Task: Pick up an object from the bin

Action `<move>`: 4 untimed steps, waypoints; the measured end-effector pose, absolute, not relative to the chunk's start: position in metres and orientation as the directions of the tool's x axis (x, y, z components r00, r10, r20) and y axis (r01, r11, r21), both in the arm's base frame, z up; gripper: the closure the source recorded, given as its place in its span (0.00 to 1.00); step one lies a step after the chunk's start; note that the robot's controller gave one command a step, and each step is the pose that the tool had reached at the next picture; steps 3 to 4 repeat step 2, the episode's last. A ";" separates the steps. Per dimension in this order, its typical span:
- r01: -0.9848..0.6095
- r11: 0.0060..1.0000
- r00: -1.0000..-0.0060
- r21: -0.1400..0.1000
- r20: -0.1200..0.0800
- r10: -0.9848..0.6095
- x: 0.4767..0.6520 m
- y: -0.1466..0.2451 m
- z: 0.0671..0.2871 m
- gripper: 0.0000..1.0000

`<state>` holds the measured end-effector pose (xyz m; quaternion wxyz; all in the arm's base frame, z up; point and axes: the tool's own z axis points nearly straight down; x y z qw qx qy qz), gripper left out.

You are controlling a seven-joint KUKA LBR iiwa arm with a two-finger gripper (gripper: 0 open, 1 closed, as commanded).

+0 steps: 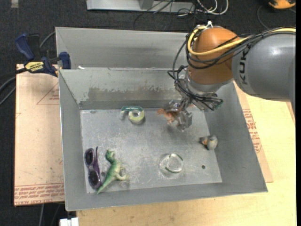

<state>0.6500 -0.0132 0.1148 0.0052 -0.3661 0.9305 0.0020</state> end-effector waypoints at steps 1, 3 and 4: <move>-0.681 0.732 -0.732 0.000 -0.011 -0.681 0.650 -0.013 0.115 1.00; -0.705 0.709 -0.709 -0.001 -0.016 -0.705 0.655 -0.006 0.225 1.00; -0.705 0.709 -0.709 -0.001 -0.016 -0.705 0.655 -0.006 0.225 1.00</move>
Offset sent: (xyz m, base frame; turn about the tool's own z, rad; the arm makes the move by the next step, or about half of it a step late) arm 0.0037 0.0062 0.1098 -0.0364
